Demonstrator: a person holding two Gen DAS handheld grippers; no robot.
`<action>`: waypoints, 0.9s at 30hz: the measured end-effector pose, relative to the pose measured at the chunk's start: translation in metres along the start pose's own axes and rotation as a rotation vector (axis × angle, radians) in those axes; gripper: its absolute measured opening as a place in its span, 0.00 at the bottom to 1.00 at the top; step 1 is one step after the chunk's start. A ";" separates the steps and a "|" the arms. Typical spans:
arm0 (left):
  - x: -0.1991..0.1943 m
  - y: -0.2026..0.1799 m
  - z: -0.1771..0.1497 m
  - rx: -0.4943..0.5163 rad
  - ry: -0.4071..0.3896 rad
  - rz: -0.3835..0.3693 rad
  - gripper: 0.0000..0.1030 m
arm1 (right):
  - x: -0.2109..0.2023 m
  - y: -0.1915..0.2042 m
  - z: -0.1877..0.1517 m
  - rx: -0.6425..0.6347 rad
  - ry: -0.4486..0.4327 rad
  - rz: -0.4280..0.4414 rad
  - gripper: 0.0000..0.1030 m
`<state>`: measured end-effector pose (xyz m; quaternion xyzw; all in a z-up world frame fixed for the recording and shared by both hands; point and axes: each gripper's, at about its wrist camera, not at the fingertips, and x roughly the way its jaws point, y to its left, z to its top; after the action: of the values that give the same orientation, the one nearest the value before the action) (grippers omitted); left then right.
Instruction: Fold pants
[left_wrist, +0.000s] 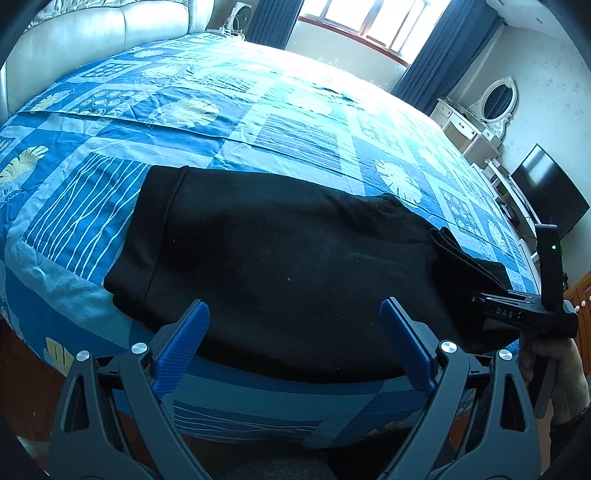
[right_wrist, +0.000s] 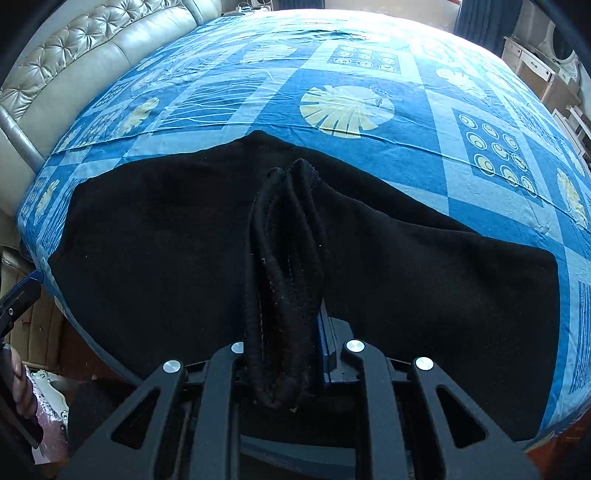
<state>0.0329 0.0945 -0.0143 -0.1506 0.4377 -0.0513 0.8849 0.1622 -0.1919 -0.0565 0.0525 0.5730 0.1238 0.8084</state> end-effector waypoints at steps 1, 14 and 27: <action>0.000 0.000 0.000 0.001 0.001 0.001 0.91 | 0.002 0.002 -0.001 0.005 0.002 0.003 0.18; 0.005 0.001 -0.001 -0.001 0.016 -0.007 0.91 | 0.001 0.019 -0.010 0.018 -0.014 0.059 0.37; 0.007 -0.003 -0.004 0.014 0.023 -0.009 0.91 | -0.004 0.035 -0.020 0.014 -0.034 0.097 0.42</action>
<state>0.0342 0.0895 -0.0215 -0.1458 0.4468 -0.0599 0.8806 0.1372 -0.1605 -0.0514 0.0879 0.5566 0.1581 0.8109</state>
